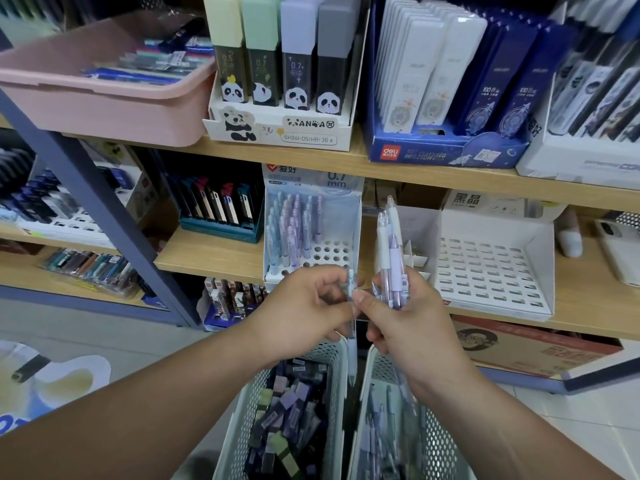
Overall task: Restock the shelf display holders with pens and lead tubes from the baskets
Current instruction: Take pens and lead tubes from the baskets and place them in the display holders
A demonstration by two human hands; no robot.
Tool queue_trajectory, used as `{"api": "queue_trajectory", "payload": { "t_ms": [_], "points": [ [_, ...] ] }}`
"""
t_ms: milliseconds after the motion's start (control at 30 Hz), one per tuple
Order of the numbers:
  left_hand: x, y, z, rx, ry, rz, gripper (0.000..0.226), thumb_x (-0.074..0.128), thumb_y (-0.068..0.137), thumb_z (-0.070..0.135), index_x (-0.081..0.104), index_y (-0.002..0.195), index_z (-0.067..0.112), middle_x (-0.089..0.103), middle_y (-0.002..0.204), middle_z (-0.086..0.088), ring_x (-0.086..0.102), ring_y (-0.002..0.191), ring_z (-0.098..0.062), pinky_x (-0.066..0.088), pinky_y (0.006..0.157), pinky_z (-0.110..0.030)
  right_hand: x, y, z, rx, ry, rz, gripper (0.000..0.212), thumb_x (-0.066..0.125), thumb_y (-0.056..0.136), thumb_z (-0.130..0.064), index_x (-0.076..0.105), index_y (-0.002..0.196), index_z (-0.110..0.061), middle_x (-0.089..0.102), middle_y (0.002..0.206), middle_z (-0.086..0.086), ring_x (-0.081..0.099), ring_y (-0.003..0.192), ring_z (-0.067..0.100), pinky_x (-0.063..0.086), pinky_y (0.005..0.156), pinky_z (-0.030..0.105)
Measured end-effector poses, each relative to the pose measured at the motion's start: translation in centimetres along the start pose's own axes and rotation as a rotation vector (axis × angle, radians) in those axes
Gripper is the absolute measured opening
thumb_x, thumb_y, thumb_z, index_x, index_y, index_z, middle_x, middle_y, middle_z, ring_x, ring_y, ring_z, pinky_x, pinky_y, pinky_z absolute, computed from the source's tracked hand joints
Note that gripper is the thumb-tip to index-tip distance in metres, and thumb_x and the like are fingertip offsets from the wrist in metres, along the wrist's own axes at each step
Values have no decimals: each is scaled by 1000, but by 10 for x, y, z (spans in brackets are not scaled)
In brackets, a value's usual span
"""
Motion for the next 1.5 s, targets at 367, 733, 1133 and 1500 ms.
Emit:
{"api": "queue_trajectory", "payload": {
  "t_ms": [367,733,1133,1500],
  "points": [
    [-5,17,0,23,37,138,27,68,92,13,56,105,33,67,76,4,73,76,-24,62,76,-48,-27,7,11,93,45,88,17,76,89,-13,60,94,-17,60,65,-2,52,46,14,39,42,25],
    [-80,38,42,198,179,570,21,70,92,13,61,95,32,72,81,8,70,69,-12,60,64,-35,-57,6,20,165,14,136,18,75,89,-16,58,96,-15,68,95,26,51,48,14,41,44,25],
    [-84,67,61,138,768,648,9,70,88,26,67,96,25,67,80,16,66,79,-18,53,71,-34,-65,8,21,190,28,126,16,75,89,-15,60,96,-16,71,93,21,50,49,15,41,44,23],
    [-79,84,57,75,1061,608,9,60,89,26,66,90,20,69,82,-7,63,83,-35,42,61,-32,-62,8,20,201,31,124,17,75,90,-14,59,96,-17,69,93,23,50,49,14,41,44,23]
  ]
}}
Point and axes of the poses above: each hand's wrist, its own y-axis towards the middle knuckle, its own x-axis out of the palm, z = x × y, the point moved 9 cm from there along y, towards the middle knuckle
